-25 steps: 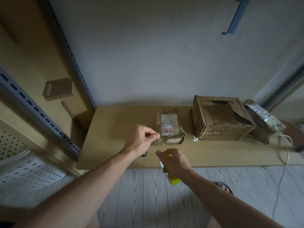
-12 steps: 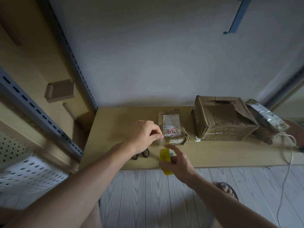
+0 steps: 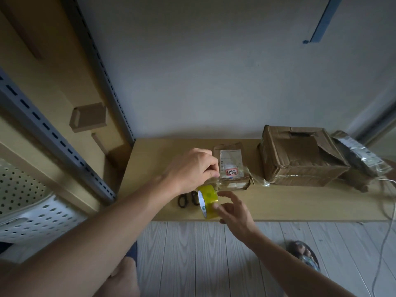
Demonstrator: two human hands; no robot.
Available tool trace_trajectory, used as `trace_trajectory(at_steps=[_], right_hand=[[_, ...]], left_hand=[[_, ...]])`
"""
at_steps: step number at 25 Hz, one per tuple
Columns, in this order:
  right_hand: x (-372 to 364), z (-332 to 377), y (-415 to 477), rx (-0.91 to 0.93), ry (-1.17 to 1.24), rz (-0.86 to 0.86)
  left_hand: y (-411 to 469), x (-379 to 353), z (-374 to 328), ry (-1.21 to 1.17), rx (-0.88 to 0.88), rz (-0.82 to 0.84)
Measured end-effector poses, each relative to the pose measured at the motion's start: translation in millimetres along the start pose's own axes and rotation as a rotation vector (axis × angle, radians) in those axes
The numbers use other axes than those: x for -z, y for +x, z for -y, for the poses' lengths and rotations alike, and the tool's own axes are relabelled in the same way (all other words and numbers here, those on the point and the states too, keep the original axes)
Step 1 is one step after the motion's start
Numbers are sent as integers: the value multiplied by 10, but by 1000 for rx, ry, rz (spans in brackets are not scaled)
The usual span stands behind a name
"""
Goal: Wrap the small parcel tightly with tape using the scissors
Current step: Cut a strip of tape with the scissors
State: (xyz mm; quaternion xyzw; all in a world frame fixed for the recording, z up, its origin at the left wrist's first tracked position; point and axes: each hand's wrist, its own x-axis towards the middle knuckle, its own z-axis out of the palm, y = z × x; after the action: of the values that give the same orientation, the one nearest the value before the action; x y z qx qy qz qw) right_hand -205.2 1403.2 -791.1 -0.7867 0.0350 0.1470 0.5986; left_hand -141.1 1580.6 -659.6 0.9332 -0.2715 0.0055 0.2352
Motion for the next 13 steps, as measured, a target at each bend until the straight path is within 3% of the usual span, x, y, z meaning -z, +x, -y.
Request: trace_trajectory(at_steps=[2,6,10,13], right_hand=[[-88,47,32,-14,87,-39],[-295,167,322,-89,-87,-205],[-552,191,508,-90,-450,-105],[-738,205,533,41,-637,-101]], left_hand=[[-40,120,32,14,1,2],[-169,381,82,69,-2,27],[-261,594,197,132,-8,32],[-333,649,270,168,7,63]])
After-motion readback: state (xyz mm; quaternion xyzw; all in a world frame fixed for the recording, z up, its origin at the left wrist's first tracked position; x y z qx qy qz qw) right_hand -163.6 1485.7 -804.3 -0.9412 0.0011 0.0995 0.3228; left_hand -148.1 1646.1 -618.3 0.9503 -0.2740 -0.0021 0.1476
